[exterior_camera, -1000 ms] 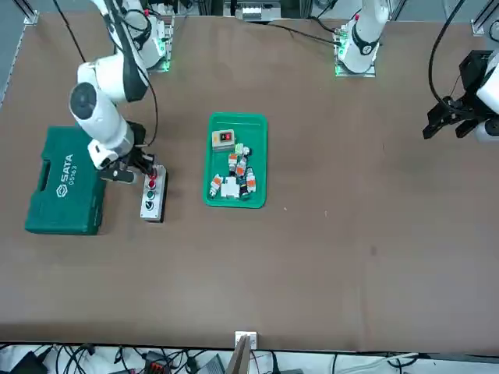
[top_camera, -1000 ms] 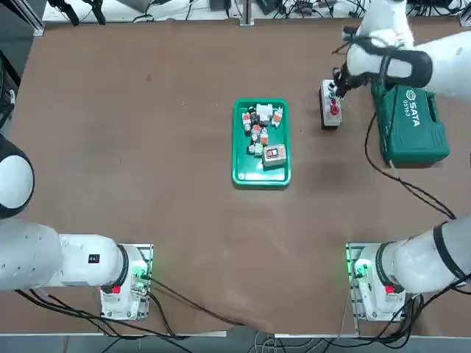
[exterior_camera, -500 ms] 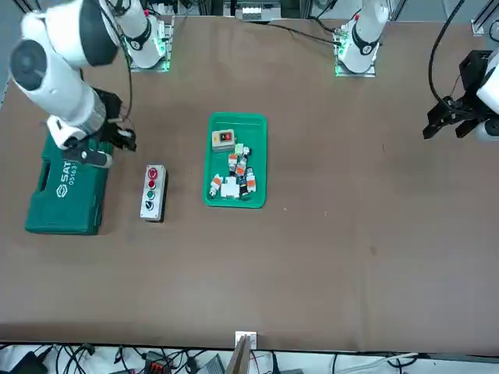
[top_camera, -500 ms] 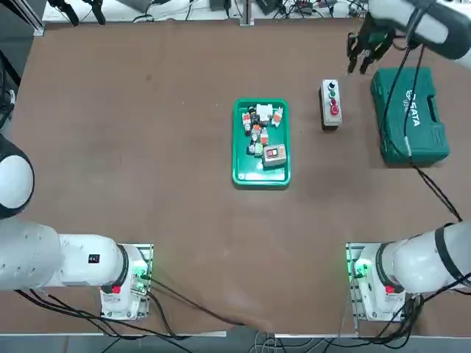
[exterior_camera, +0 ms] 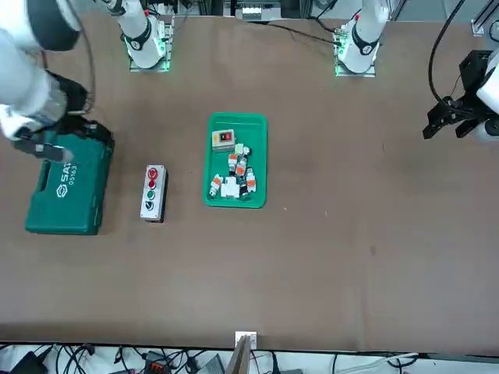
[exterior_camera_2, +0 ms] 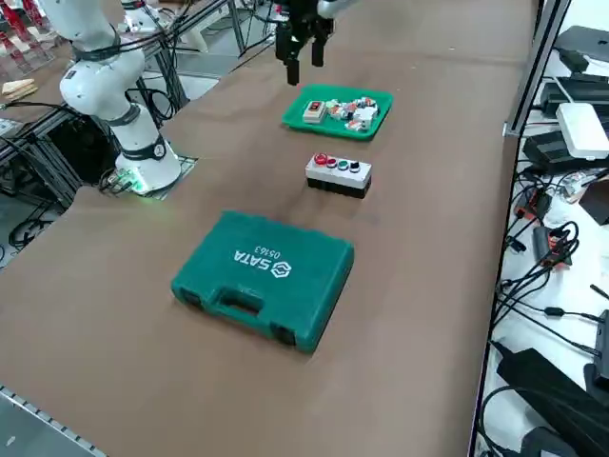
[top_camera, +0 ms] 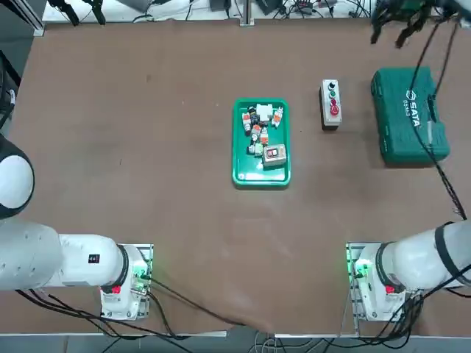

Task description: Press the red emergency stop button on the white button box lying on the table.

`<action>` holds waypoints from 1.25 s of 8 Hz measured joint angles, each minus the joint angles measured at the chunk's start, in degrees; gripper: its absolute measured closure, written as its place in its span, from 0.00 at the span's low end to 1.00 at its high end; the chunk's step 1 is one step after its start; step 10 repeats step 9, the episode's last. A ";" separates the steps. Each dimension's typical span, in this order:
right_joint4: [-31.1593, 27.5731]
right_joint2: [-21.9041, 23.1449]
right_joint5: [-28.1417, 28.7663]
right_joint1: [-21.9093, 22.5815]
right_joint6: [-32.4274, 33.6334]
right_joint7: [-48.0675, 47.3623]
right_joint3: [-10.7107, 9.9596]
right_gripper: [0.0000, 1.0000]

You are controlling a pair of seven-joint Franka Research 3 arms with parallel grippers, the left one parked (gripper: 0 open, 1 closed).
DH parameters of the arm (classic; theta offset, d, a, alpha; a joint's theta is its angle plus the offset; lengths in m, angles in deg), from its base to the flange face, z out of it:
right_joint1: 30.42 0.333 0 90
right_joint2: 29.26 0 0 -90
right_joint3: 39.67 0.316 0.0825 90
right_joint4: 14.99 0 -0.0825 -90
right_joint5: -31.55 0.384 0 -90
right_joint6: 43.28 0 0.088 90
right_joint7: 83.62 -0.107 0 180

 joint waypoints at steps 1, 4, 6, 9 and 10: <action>4.30 -0.01 0.00 -1.71 4.83 4.67 -0.38 0.00; 10.39 -0.06 0.03 -3.85 10.39 12.11 -0.71 0.00; 7.84 0.89 0.01 -6.43 9.02 13.39 1.40 0.00; 3.18 4.62 -0.19 -8.33 7.82 14.17 4.45 0.00; 3.18 4.62 -0.19 -8.33 7.82 14.17 4.45 0.00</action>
